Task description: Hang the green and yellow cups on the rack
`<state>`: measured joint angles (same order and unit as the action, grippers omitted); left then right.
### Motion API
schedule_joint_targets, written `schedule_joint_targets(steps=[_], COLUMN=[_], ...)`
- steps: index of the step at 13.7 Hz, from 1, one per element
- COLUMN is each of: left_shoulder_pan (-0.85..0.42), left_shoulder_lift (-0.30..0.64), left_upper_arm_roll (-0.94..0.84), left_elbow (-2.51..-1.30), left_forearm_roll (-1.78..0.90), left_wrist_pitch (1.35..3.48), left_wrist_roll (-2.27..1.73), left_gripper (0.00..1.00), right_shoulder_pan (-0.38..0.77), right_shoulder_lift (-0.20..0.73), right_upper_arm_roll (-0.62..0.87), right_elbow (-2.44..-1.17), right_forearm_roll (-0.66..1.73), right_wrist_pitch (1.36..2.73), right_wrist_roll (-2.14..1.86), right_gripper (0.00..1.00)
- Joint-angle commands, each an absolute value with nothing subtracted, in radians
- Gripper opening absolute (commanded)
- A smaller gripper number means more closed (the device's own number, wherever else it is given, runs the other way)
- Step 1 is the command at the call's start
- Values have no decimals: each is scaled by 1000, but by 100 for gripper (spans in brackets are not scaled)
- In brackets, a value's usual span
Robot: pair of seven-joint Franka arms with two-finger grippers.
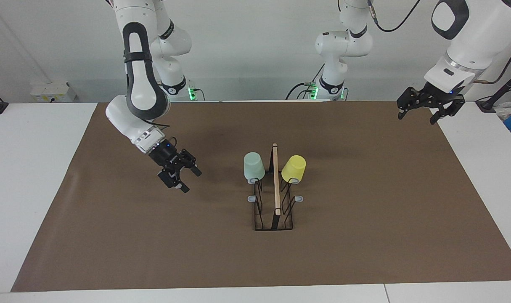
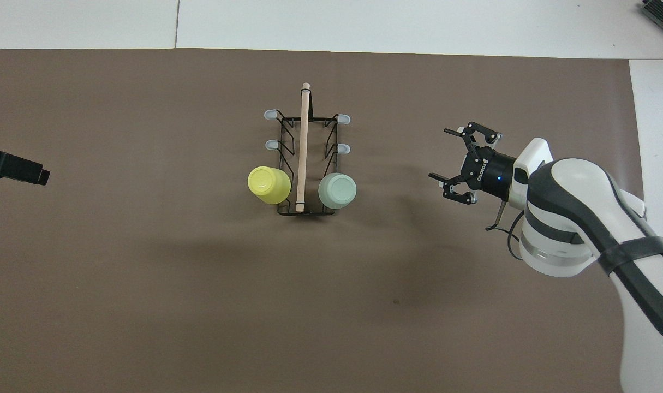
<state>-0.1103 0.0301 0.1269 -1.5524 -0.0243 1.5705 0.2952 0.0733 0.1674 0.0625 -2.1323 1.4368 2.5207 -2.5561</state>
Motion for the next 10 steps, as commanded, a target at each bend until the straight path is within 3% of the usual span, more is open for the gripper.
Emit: schedule_joint_targets(steps=[1, 5, 10], left_shoulder_pan=[-114, -101, -101], left_shoulder_lift=[0, 0, 0], left_upper_arm_roll=[121, 124, 123], left_elbow=[-1588, -1588, -1588], left_forearm_roll=[-26, -26, -26], left_wrist_pitch=[1586, 1588, 1588], left_wrist_roll=[279, 282, 282], left_gripper=[100, 100, 100], right_shoulder_pan=[22, -61, -58], right_shoulder_lift=[172, 195, 183], right_upper_arm_roll=[71, 71, 71], right_elbow=[-2094, -1962, -1835], right_forearm_roll=[1274, 944, 551], right_wrist_pitch=[2459, 2283, 2133], right_wrist_roll=[-2482, -2250, -1675], right_gripper=[100, 100, 100])
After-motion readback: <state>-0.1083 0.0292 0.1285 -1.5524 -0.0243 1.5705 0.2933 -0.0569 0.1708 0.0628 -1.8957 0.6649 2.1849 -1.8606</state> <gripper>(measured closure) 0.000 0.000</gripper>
